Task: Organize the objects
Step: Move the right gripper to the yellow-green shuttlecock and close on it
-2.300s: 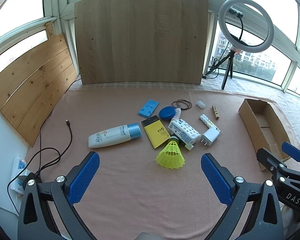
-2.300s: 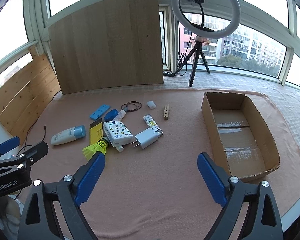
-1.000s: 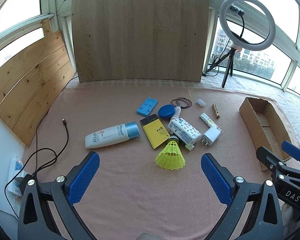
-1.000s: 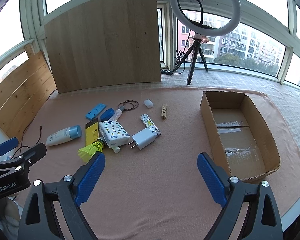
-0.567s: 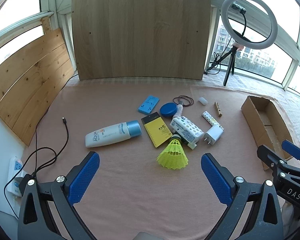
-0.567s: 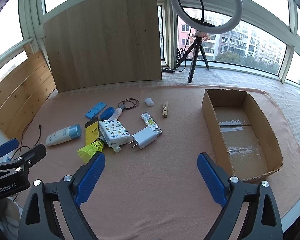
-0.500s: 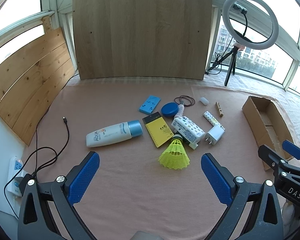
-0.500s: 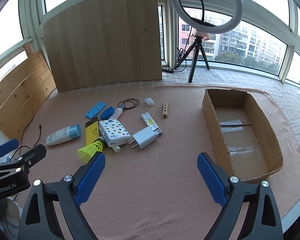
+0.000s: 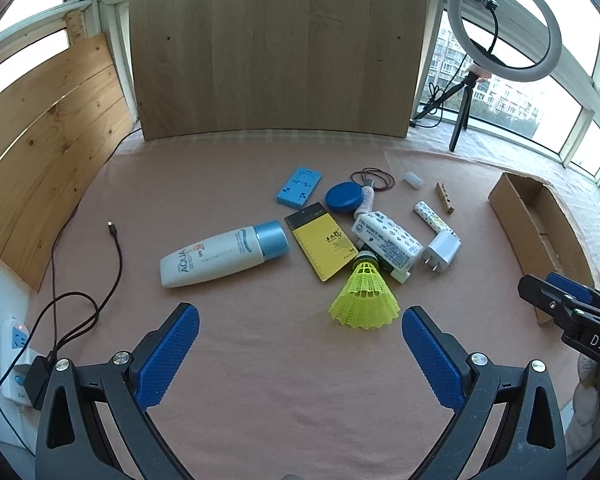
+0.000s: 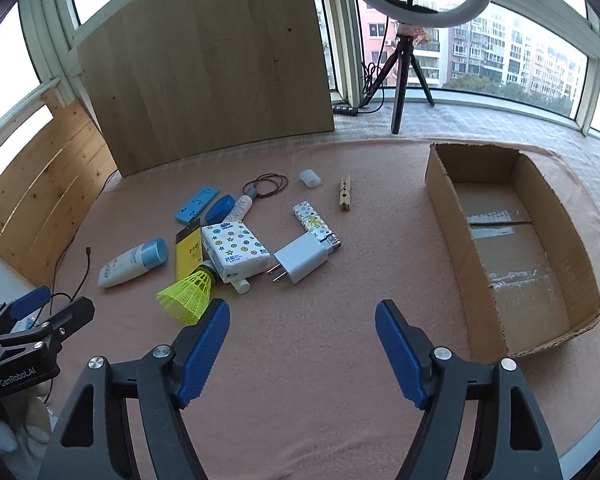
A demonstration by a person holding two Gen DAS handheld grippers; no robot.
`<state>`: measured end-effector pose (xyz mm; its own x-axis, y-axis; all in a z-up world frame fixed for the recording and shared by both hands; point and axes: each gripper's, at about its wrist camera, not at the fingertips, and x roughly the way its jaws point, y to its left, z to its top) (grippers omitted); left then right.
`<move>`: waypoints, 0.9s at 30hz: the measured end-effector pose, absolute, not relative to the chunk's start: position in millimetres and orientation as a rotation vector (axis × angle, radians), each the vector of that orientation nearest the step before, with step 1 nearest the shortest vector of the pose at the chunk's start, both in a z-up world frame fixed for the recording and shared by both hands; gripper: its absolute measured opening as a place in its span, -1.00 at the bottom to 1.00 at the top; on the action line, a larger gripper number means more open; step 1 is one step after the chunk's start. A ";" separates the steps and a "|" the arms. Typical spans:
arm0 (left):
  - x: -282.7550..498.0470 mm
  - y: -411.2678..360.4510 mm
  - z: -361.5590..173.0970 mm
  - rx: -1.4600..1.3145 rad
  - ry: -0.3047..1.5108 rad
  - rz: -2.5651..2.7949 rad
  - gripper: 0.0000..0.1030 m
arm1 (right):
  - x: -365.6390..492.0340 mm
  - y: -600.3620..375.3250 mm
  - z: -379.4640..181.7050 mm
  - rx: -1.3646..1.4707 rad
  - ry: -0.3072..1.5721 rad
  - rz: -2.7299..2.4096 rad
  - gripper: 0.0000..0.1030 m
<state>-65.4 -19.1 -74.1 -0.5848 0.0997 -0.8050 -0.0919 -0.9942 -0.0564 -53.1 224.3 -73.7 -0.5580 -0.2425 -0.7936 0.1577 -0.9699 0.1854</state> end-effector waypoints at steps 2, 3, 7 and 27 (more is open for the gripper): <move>-70.0 -18.9 -82.2 -1.397 -0.007 2.687 0.99 | -58.3 223.7 -80.2 1.367 -0.167 -2.553 0.29; -72.3 -18.9 -85.5 -1.404 -0.007 2.672 0.98 | -60.3 223.5 -82.2 1.374 -0.174 -2.542 0.28; -79.0 -20.1 -92.8 -1.407 0.006 2.668 0.95 | -71.2 219.4 -87.0 1.388 -0.157 -2.529 0.27; -73.9 -80.2 -111.2 -1.453 -0.069 2.695 0.90 | -209.2 116.6 -119.1 1.534 -0.050 -2.196 -0.08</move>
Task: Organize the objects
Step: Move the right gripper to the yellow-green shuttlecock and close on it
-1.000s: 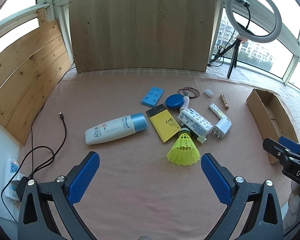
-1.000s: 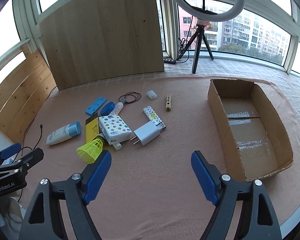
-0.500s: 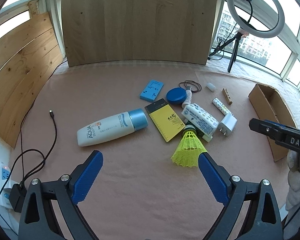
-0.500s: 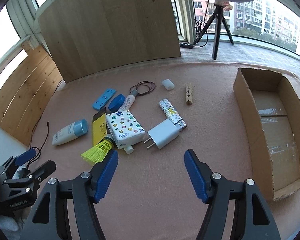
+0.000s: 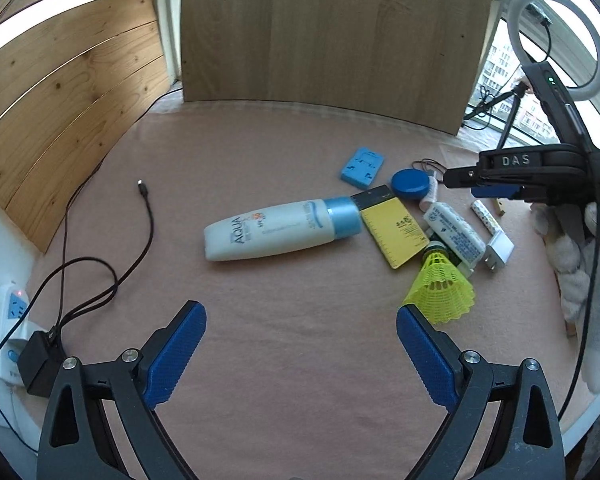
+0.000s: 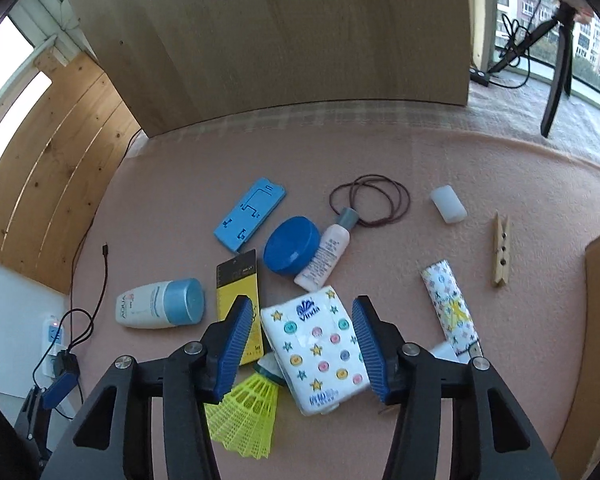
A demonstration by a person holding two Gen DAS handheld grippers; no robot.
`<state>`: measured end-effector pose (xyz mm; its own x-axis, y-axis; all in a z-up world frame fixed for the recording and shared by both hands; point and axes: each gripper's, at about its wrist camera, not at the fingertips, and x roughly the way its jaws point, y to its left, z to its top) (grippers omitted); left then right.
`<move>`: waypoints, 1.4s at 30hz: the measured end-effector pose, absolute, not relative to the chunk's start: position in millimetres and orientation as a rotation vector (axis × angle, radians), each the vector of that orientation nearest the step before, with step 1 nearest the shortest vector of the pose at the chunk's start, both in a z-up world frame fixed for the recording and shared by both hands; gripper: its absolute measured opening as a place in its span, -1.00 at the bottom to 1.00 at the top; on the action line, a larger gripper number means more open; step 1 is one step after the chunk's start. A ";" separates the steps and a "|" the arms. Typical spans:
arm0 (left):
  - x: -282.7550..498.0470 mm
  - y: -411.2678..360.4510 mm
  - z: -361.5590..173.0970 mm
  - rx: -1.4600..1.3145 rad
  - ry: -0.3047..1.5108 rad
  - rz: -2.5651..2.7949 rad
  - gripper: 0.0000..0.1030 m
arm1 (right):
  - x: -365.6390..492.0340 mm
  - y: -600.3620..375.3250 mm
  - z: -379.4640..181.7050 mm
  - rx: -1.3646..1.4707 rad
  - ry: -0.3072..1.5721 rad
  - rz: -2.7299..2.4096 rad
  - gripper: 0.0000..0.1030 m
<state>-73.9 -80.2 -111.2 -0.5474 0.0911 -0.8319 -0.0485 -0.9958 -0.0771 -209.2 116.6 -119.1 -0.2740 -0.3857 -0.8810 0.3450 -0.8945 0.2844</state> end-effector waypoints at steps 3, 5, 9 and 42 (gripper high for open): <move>-71.9 -90.6 -112.9 -1.465 -0.092 2.708 0.90 | -218.4 99.1 -126.2 1.553 0.030 -2.175 -0.13; -70.7 -94.6 -112.3 -1.466 -0.100 2.717 0.90 | -224.0 92.7 -137.5 1.598 0.062 -2.149 -0.16; -70.7 -97.1 -114.0 -1.480 -0.112 2.715 0.90 | -229.4 85.3 -152.3 1.637 0.126 -2.126 -0.16; -84.5 -63.5 -116.7 -1.446 -0.039 2.639 0.86 | -180.8 117.5 -129.6 1.583 -0.115 -1.976 -0.32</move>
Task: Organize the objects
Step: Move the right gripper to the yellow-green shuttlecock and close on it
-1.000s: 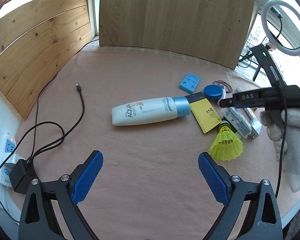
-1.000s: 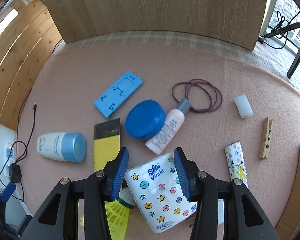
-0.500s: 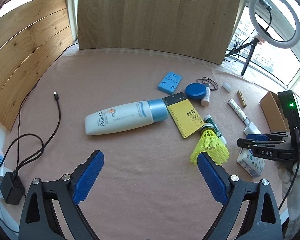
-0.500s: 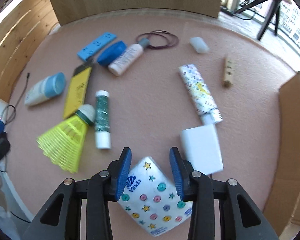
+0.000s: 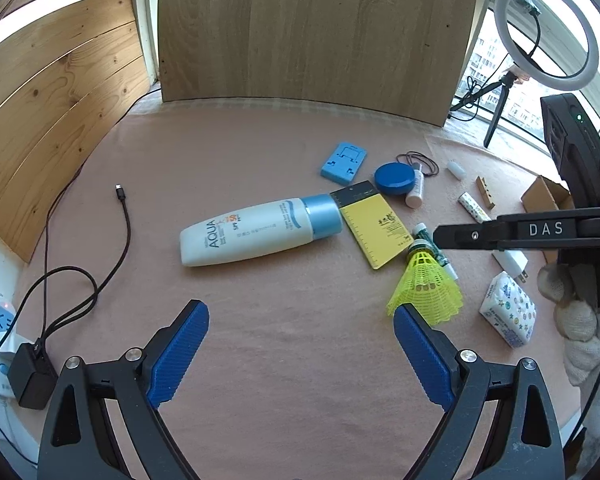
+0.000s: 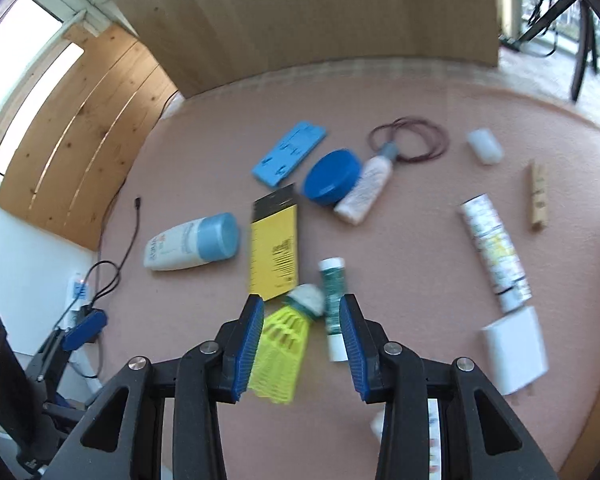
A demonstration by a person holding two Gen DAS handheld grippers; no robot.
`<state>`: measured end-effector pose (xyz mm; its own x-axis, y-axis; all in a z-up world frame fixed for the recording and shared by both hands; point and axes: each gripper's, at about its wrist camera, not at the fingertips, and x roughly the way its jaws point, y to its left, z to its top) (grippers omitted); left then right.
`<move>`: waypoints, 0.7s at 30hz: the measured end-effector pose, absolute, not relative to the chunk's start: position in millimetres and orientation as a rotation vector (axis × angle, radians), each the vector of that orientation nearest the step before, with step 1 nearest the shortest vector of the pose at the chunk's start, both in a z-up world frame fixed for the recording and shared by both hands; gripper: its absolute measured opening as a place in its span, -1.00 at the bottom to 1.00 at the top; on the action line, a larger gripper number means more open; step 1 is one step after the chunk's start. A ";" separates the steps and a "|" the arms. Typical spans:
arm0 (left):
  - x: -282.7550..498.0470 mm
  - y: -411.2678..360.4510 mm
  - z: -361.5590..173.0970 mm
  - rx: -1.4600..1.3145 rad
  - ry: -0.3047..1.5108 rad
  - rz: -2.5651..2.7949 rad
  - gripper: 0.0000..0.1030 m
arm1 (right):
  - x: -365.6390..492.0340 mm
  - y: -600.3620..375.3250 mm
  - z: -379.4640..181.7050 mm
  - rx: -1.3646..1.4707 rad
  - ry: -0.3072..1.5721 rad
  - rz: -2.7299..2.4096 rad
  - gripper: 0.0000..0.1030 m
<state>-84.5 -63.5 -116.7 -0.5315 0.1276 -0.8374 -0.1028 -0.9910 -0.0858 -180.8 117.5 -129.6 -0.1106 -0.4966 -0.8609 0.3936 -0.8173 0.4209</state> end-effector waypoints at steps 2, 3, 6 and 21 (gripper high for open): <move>-86.2 -65.6 -119.9 -1.449 -0.048 2.608 0.79 | -174.6 116.2 -136.6 1.611 -0.156 -1.941 -0.33; -87.8 -63.5 -122.5 -1.456 -0.046 2.572 0.78 | -170.8 116.5 -139.3 1.620 -0.175 -1.935 -0.33; -89.6 -48.3 -130.4 -1.448 0.018 2.510 0.69 | -167.1 124.0 -145.6 1.651 -0.269 -1.919 -0.32; -122.4 3.7 -170.9 -1.457 0.102 2.296 -0.02 | -150.7 133.7 -150.0 1.705 -0.362 -1.935 -0.11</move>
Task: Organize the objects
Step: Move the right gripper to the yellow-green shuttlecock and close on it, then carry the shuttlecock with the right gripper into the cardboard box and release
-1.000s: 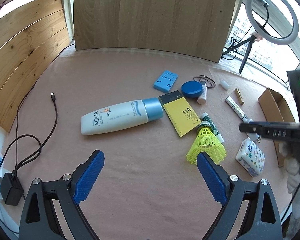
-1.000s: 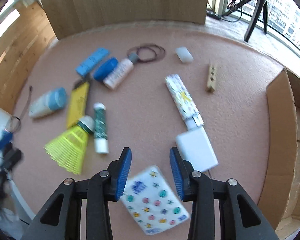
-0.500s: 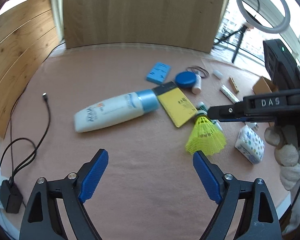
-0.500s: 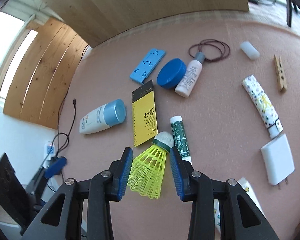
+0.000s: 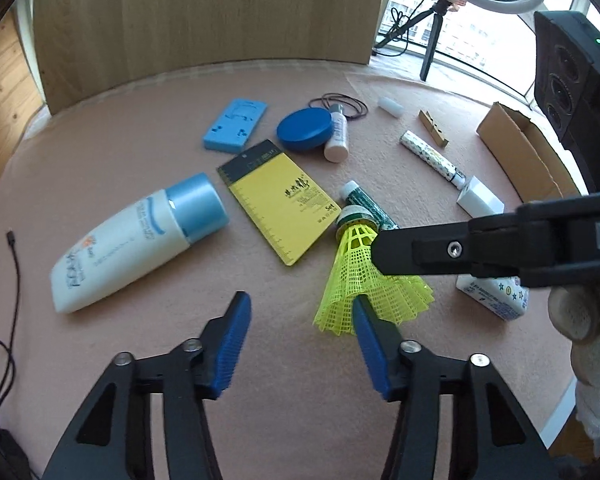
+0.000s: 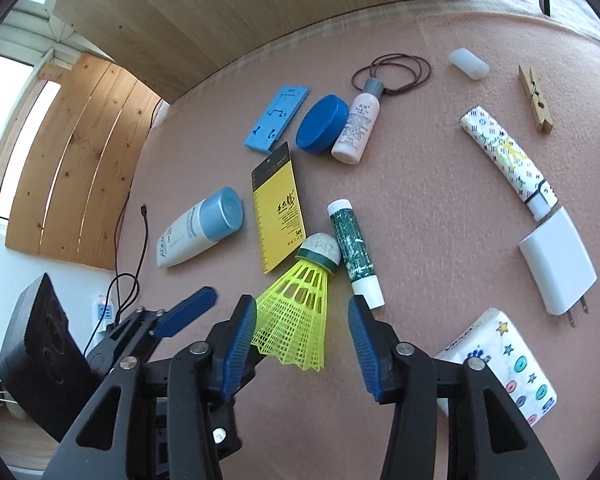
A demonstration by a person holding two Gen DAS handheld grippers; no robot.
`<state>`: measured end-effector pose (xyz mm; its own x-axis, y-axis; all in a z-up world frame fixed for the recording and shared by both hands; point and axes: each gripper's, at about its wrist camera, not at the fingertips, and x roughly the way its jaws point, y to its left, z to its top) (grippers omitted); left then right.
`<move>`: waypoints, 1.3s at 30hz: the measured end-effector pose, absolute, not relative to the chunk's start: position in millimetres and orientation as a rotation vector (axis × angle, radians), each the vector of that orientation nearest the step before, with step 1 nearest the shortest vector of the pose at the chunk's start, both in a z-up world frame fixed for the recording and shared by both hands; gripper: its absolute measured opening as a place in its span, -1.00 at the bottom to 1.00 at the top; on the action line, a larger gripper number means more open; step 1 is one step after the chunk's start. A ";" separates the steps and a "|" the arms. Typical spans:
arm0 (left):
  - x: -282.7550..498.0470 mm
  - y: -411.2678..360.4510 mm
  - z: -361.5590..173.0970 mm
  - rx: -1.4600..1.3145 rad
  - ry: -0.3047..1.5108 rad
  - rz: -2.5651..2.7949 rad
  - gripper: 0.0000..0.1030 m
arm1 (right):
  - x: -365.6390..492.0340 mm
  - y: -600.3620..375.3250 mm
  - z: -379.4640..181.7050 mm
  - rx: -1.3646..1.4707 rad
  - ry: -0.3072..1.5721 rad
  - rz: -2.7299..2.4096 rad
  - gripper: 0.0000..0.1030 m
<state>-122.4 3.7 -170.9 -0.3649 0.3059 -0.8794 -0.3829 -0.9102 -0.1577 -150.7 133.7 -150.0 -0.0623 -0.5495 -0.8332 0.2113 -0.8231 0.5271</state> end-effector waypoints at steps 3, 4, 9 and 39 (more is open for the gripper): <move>-127.0 3.7 -177.8 -1.467 0.052 2.259 -0.26 | -148.7 129.4 -151.5 1.705 -0.368 -1.923 -0.10; -127.6 3.8 -179.1 -1.466 0.034 2.245 -0.38 | -148.2 128.0 -152.4 1.706 -0.363 -1.920 -0.09; -126.6 10.1 -180.3 -1.439 0.014 2.220 -0.61 | -145.6 124.8 -157.1 1.717 -0.362 -1.906 -0.09; -73.6 129.2 -94.7 -1.180 0.114 2.194 -0.68 | -121.0 228.1 -94.4 1.555 -0.450 -2.131 -0.30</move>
